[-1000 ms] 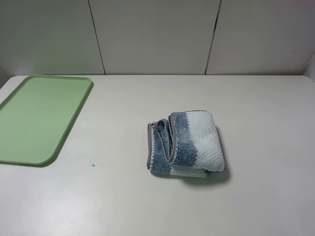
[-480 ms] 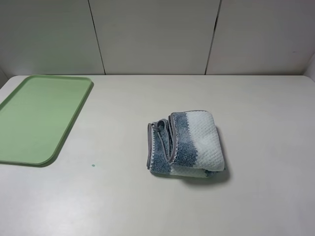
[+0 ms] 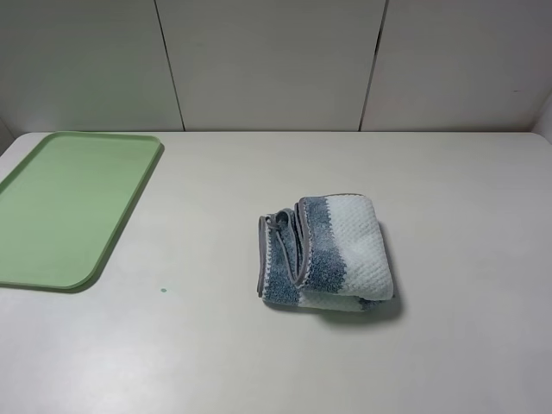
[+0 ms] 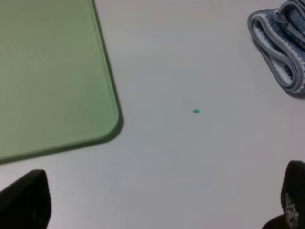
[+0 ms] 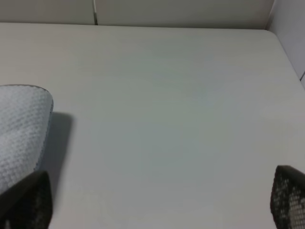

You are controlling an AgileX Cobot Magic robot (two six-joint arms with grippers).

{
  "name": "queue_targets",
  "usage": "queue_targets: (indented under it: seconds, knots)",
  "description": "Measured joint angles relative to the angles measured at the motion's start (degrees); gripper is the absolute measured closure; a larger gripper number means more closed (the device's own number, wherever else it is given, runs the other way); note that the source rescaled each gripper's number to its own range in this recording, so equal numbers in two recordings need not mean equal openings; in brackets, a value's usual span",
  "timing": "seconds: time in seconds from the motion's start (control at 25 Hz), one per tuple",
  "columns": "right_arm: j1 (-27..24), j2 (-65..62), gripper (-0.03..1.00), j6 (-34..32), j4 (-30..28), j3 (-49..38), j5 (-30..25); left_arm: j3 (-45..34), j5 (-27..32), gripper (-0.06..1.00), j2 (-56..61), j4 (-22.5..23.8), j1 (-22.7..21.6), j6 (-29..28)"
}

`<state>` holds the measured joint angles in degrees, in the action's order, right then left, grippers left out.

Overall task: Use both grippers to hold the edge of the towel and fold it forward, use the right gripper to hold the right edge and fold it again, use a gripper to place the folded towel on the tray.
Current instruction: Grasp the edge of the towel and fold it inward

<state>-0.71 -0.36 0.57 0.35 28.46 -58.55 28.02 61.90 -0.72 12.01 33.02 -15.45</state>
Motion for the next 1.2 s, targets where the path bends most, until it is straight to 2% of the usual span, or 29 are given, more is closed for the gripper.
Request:
queue_targets:
  seconds: [0.64, 0.76, 1.0, 1.2]
  knots:
    - [0.00, -0.02, -0.03, -0.02, 0.00, 0.00, 0.11, 0.00, 0.00, -0.02, 0.00, 0.00, 0.00, -0.05]
    - [0.00, -0.02, -0.03, -0.02, 0.00, 0.00, 0.11, 0.00, 0.00, -0.02, -0.76, 0.00, 0.00, -1.95]
    - [0.00, -0.02, -0.03, -0.02, 0.00, 0.00, 0.11, 3.24, -0.57, -0.03, -11.13, 0.00, 0.00, -6.52]
    - [0.00, -0.02, -0.03, -0.02, 0.00, 0.00, 0.11, 7.67, -5.37, -0.05, -23.09, 0.26, 0.00, -6.91]
